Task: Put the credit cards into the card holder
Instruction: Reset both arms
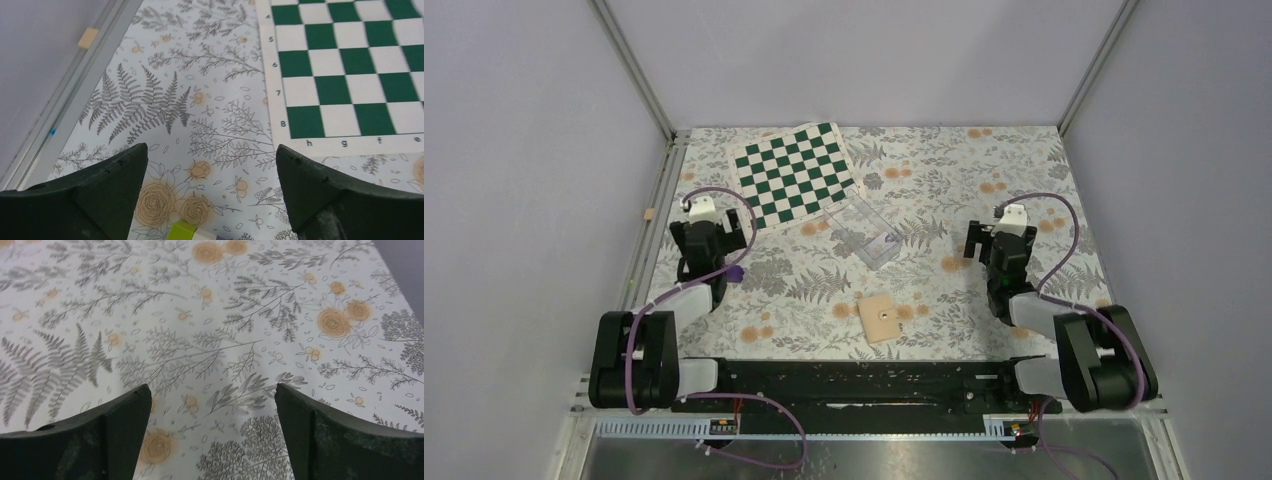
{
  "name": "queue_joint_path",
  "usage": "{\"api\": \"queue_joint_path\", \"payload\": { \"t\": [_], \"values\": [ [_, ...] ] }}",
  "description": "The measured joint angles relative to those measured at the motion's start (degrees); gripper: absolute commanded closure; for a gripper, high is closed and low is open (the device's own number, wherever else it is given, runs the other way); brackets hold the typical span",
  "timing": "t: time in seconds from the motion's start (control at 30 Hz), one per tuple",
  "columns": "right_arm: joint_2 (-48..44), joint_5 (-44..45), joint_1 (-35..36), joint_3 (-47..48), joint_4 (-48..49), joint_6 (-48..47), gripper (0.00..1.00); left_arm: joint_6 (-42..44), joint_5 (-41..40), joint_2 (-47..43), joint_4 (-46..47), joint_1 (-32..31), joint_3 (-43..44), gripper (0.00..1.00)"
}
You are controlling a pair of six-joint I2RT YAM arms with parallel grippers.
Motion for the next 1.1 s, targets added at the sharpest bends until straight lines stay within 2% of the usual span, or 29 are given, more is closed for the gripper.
{"api": "queue_joint_path", "payload": {
  "t": [0.1, 0.2, 0.47, 0.6, 0.67, 0.83, 1.1],
  "values": [
    [5.66, 1.11, -1.29, -2.58, 12.96, 0.09, 0.01, 2.03, 2.34, -3.17, 6.32, -0.04, -4.17, 0.01],
    [6.88, 0.87, -2.19, -3.65, 14.05, 0.07, 0.01, 3.37, 2.69, -8.24, 12.11, -0.59, -10.43, 0.01],
    [6.93, 0.72, -2.34, -3.67, 19.21, 0.07, 0.01, 4.31, 3.39, -12.9, 23.19, -3.82, -17.77, 0.01],
    [6.93, 0.74, -2.34, -3.72, 20.39, 0.09, 0.0, 1.88, 2.67, -10.95, 30.23, -2.64, -20.44, 0.01],
    [6.93, 0.76, -2.34, -3.8, 20.87, 0.09, 0.0, 1.29, 3.98, -5.27, 35.87, -1.53, -20.26, 0.01],
    [6.93, 0.76, -2.34, -3.8, 21.03, 0.07, 0.01, 2.6, 11.13, 2.89, 31.69, -1.64, -13.94, 0.01],
    [6.93, 0.76, -2.34, -3.8, 21.05, 0.07, 0.0, 2.6, 11.02, 2.99, 32.68, -2.64, -12.37, 0.01]
  ]
}}
